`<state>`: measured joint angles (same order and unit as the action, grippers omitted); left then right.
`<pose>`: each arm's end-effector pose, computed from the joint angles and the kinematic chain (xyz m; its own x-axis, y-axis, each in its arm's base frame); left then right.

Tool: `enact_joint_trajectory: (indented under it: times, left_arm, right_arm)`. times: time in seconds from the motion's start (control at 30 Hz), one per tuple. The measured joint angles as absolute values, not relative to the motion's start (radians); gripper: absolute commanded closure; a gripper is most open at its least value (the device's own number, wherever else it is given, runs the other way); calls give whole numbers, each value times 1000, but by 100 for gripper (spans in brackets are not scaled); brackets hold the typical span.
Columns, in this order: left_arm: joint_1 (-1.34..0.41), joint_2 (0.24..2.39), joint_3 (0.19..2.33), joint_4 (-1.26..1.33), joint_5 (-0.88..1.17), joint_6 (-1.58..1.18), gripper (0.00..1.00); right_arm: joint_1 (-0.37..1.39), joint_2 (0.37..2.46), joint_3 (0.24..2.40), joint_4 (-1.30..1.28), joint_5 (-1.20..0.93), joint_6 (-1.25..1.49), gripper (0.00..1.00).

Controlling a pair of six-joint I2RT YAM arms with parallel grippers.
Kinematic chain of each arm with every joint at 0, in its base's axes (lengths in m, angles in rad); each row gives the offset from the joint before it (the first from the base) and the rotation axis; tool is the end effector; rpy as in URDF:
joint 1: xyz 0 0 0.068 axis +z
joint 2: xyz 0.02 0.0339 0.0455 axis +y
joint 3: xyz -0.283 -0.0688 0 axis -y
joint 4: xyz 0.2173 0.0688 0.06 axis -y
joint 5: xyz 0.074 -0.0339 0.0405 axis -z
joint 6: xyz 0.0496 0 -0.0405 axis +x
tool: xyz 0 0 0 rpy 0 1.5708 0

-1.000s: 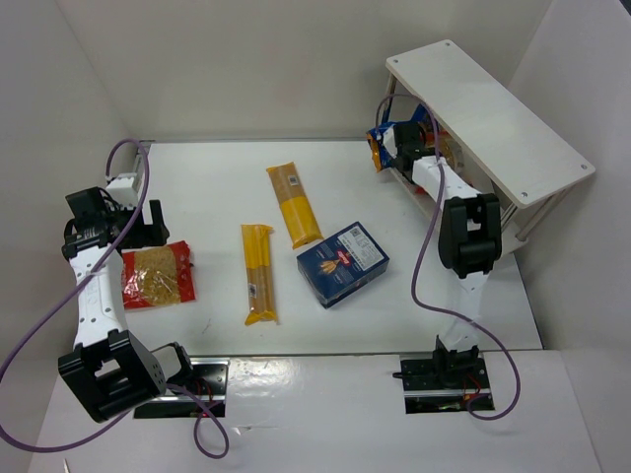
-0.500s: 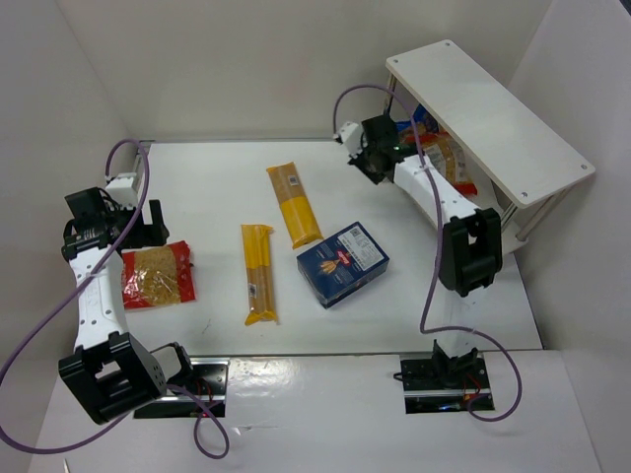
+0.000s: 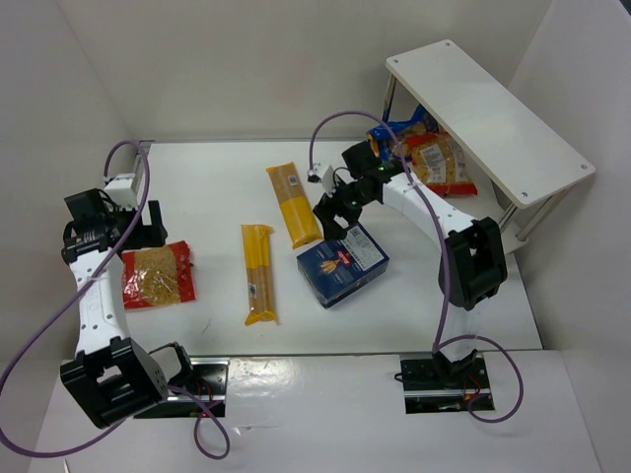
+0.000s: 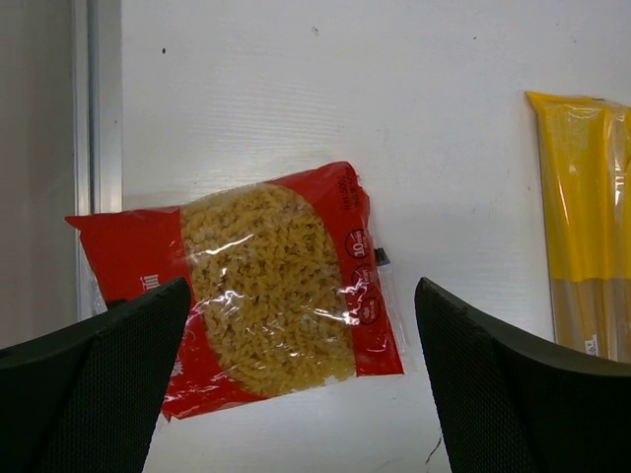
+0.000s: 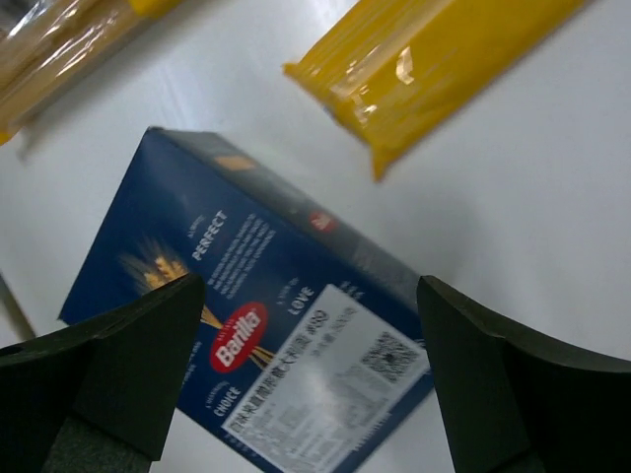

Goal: Place and organize the pasta boxes and bags onto the shelf

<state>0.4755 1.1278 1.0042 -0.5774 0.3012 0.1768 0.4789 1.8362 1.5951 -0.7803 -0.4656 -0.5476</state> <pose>0.1974 0.0851 0.3237 -0.6059 -0.1231 -0.7859 -0.1311 0.9899 -0.0540 0.3282 0.1955 0.2921 -0.3235 -0.6922 -0.6452 -0.9233 0.3802 0.0550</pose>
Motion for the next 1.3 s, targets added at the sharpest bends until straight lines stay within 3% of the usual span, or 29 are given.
enact_joint_trajectory:
  times: [0.2, 1.3]
  left_arm:
    - [476, 1078, 995, -582, 277, 176, 0]
    - [480, 1123, 974, -559, 227, 176, 0]
  right_arm:
    - [473, 1805, 1464, -822, -508, -509, 0]
    - [471, 1789, 1463, -824, -545, -480, 0]
